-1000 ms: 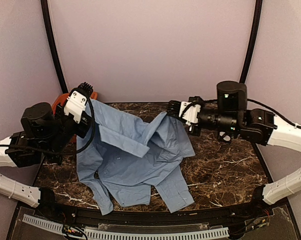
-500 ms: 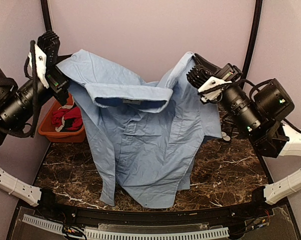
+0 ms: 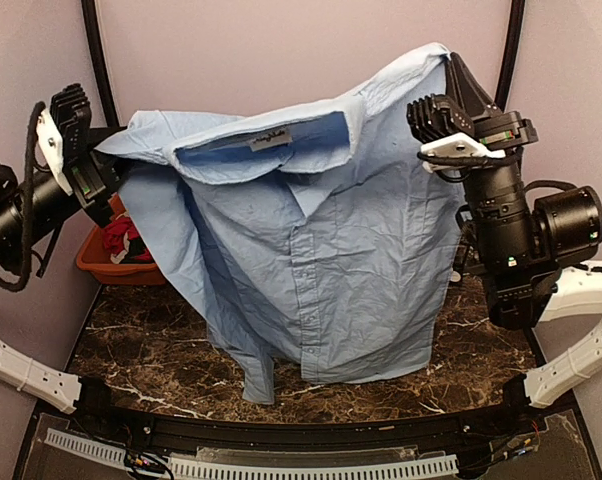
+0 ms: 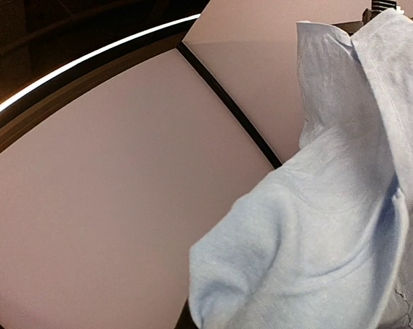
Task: Pin the brooch onto the clothing
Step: Flatten out the crumpled clothing at the center of the board.
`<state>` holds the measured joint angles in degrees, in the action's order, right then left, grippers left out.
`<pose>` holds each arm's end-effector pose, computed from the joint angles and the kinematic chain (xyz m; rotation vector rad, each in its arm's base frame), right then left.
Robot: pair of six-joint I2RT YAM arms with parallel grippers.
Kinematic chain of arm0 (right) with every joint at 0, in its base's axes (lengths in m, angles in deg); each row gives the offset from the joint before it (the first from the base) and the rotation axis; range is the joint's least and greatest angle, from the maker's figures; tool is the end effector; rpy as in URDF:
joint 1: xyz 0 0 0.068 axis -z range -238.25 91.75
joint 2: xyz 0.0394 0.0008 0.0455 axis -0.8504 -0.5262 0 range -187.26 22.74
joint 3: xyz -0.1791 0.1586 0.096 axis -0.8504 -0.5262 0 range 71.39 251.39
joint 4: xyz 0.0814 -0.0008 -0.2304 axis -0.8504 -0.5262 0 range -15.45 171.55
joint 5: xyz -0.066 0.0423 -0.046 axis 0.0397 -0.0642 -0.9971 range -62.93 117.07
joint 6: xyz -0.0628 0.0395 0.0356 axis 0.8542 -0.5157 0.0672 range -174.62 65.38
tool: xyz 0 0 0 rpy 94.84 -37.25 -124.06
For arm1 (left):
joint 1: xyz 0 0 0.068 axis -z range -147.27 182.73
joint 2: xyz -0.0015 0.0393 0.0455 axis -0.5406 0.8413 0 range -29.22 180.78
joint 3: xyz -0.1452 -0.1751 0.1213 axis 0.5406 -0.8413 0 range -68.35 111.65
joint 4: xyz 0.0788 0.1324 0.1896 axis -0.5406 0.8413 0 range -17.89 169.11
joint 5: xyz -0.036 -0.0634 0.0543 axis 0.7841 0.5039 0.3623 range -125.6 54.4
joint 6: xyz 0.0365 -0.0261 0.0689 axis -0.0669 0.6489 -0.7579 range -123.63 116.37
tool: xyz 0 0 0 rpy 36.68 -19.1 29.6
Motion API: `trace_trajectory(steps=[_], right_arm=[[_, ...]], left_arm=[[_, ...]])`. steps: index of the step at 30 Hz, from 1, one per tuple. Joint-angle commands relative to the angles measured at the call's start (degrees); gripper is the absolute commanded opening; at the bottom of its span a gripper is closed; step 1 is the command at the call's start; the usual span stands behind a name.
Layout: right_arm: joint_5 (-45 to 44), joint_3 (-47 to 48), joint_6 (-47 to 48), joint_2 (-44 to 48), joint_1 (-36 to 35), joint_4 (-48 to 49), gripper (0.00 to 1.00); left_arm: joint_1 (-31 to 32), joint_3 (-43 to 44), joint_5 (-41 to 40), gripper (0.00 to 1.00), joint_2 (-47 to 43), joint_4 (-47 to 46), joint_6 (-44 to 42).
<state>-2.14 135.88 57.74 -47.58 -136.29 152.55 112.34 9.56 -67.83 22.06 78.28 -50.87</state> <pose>0.0809 0.2131 0.5079 -0.4771 0.4706 -0.6874 0.0675 -0.1567 0.5097 0.8317 0.9624 -0.1458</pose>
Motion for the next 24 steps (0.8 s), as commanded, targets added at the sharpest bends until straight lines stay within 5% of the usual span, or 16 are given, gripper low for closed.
trace_trajectory(steps=[1,9,14,18,22,24], right_arm=[[0.43,-0.27,16.54,2.3,-4.22,15.45,0.0],[0.94,-1.29,19.74,2.33,-9.41,16.04,0.0],[-0.89,2.56,21.12,0.45,-8.45,21.86,0.0],[-6.64,3.26,13.92,0.85,1.36,14.29,0.0],[-12.04,-0.5,-5.47,0.7,17.32,-3.46,0.0],[-11.27,-2.84,-16.24,1.66,22.7,-12.36,0.0]], left_arm=[[0.28,0.91,10.22,0.01,-5.02,9.87,11.91],[0.28,9.34,15.86,0.01,-0.61,26.42,21.08],[0.28,13.73,-1.25,0.01,3.51,28.4,21.07],[0.28,10.01,-18.82,0.01,6.6,20.09,11.13],[-1.19,1.46,-32.03,0.01,14.34,3.47,-6.4],[-5.25,0.8,-33.66,0.01,16.93,0.94,-5.61]])
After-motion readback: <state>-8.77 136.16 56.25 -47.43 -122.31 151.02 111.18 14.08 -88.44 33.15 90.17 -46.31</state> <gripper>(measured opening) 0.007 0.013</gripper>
